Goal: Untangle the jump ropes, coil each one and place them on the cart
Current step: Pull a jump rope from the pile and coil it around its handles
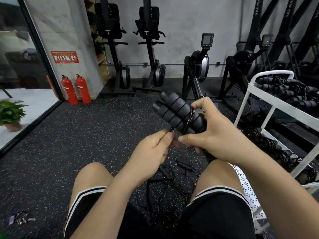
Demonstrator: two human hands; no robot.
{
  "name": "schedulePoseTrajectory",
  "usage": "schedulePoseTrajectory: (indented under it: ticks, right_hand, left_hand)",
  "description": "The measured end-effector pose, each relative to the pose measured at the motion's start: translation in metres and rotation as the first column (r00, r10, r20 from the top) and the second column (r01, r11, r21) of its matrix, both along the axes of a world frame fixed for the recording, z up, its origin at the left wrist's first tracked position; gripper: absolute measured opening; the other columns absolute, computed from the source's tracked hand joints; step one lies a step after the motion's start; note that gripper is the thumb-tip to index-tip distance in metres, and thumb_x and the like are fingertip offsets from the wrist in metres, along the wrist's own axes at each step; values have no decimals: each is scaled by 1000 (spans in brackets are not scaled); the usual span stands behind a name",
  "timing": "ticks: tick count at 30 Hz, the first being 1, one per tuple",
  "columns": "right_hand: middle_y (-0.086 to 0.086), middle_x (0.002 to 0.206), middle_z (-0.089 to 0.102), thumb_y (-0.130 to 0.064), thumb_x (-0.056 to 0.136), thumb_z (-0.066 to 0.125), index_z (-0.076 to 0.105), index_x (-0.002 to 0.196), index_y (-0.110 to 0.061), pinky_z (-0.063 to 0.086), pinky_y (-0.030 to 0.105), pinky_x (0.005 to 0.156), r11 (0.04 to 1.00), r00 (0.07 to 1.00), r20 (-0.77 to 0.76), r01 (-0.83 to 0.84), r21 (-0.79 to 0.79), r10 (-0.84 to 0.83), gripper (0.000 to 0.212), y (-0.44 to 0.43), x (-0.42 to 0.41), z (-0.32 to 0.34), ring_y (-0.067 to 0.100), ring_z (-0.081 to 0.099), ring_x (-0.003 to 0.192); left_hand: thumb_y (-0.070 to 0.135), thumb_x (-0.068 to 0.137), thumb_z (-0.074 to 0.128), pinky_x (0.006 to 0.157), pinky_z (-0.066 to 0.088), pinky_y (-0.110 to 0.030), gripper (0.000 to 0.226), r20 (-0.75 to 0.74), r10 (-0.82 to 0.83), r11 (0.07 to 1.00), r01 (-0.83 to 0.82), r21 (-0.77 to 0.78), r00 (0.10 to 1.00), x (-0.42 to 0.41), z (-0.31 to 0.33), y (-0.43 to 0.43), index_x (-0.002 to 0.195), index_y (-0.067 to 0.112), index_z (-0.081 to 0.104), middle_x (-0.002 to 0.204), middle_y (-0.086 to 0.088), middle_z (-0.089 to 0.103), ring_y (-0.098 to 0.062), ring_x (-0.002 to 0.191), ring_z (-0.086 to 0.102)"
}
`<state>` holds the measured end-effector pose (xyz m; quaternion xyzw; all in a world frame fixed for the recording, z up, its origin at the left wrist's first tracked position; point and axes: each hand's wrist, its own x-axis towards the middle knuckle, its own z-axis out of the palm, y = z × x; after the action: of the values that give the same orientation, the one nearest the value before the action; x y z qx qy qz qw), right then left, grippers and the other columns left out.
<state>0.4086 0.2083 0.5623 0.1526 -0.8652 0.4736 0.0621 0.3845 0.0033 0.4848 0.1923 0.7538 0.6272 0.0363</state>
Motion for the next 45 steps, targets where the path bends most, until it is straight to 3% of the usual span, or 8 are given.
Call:
schedulePoseTrajectory:
  ticks: [5,11,19,22,28,34,40,45]
  right_hand:
    - [0,88,76,-18,85,90,40,116,-36,59,44,58,978,982,-51,187,95,-182,61,8,-27,-20,15,65,52]
    - [-3,88,67,-21,80,88,43,116,-30,45,20,55,870,989,49,101,483,-142,58,12,-33,-38,10,63,70]
    - [2,88,68,-12,79,93,53,106,-34,59,50,55,769,840,435,-502,396,324,53,15,3,-10,35,69,69]
    - [-3,86,63,-8,79,95,57,107,-25,52,37,57,792,822,381,-540,285,423,50,17,12,1,23,62,70]
    - [21,82,65,8,83,88,56,117,-3,51,42,57,905,863,273,-399,-146,424,48,12,10,3,25,64,66]
    - [25,94,75,8,84,85,54,117,4,49,31,45,944,967,158,-147,-296,200,46,1,-6,-4,26,67,67]
    - [25,96,76,-1,84,89,54,123,-6,49,40,51,966,989,147,42,-256,-4,52,5,-31,-20,32,66,65]
    - [14,77,77,-13,83,91,50,115,-23,51,38,50,990,975,181,118,74,-129,53,16,-42,-29,28,62,50]
  left_hand:
    - [49,112,47,64,41,-36,36,-96,-4,945,-28,-325,995,3,7,-9,91,32,70,60,12,45,-10,57,44]
    - [46,106,62,57,33,-30,26,-150,-13,919,-48,-392,989,2,21,-26,88,32,74,54,12,43,-7,52,38]
    - [35,83,88,65,45,-25,23,-125,-107,992,99,-76,986,-5,19,-35,79,16,75,75,-4,68,-15,69,55]
    - [29,87,85,61,41,-21,18,-124,-125,987,135,82,984,-6,16,-33,77,18,74,75,-3,62,-12,67,50]
    - [6,93,52,55,35,-23,42,-9,55,998,-55,30,998,-4,8,-16,59,28,63,56,14,44,-9,58,38]
    - [50,112,45,51,30,-27,31,-72,9,998,-14,-60,997,-8,1,-9,91,46,68,58,16,40,-8,51,34]
    - [45,112,48,61,40,-33,29,-149,-1,915,-59,-398,989,-5,3,-10,97,36,71,62,13,52,-5,57,46]
    - [46,107,58,58,36,-26,24,-174,-65,881,-25,-473,983,5,15,-12,92,34,72,62,13,54,-3,56,46]
